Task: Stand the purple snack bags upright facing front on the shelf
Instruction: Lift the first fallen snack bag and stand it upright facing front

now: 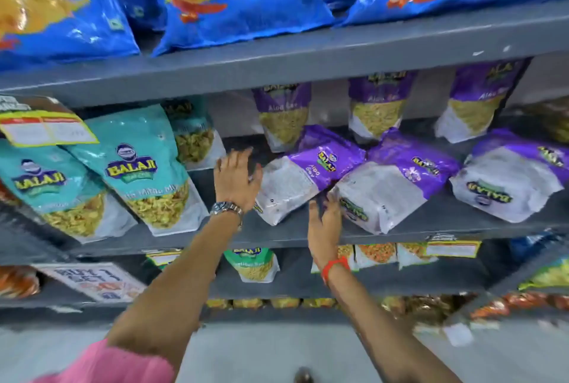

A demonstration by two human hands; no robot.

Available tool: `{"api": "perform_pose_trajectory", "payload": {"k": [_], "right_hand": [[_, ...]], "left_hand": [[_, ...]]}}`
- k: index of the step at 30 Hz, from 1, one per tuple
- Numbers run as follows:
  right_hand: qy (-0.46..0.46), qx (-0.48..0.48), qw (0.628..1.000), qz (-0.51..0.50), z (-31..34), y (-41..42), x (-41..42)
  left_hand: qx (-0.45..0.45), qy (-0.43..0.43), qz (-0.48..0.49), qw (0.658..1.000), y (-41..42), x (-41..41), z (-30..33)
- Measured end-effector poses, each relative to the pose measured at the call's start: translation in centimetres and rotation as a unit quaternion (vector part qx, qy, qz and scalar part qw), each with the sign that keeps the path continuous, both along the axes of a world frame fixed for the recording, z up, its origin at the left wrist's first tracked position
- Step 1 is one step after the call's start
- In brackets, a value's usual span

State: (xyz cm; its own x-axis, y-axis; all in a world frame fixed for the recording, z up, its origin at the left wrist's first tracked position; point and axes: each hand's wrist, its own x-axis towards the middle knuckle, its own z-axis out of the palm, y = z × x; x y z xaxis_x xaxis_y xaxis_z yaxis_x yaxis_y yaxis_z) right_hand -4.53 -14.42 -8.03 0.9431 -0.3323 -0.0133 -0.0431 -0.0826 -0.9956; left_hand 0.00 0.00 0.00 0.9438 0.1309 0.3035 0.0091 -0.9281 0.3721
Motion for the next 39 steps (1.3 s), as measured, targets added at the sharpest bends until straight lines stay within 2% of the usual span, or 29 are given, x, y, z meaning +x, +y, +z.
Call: {"api": "perform_pose_trajectory", "payload": {"k": [3, 5, 8, 12, 14, 18, 22, 25, 29, 33, 39], "right_hand": [[0.081, 0.085, 0.99, -0.072, -0.5, 1.4, 2.0], [0.105, 0.143, 0.979, -0.098, -1.3, 2.1, 3.6], [0.123, 0.244, 0.954, -0.124, -0.8, 2.6, 4.8], [0.126, 0.269, 0.942, -0.158, -0.7, 2.3, 5.5], [0.138, 0.248, 0.943, -0.175, -1.0, 2.3, 5.8], [0.16, 0.215, 0.946, -0.182, -0.6, 2.1, 6.0], [0.167, 0.197, 0.947, -0.19, -0.6, 1.9, 6.1], [0.165, 0.167, 0.953, -0.192, -0.8, 1.8, 5.8], [0.12, 0.122, 0.965, -0.198, 0.3, 1.7, 5.8], [0.046, 0.112, 0.978, -0.172, 1.9, 1.6, 6.7], [0.011, 0.073, 0.988, -0.138, 4.4, 1.1, 9.4]], "left_hand": [[-0.11, 0.07, 0.005, 0.991, 1.6, 3.8, -0.5], [-0.172, 0.173, 0.011, 0.97, 1.9, 6.5, -0.8], [-0.124, 0.319, -0.031, 0.939, 1.4, 9.4, -1.0], [-0.108, 0.371, -0.05, 0.921, 0.5, 11.8, -1.7], [-0.139, 0.387, -0.054, 0.91, 0.0, 12.4, -2.1], [-0.22, 0.371, -0.037, 0.902, -0.6, 13.3, -2.4], [-0.254, 0.369, -0.015, 0.894, -0.1, 13.4, -2.4], [-0.331, 0.347, -0.019, 0.877, 1.0, 13.0, -2.6], [-0.435, 0.283, -0.041, 0.854, 2.6, 11.9, -2.3], [-0.517, 0.232, -0.012, 0.824, 4.2, 10.3, -1.6], [-0.566, 0.183, 0.009, 0.804, 5.3, 8.9, -0.1]]}}
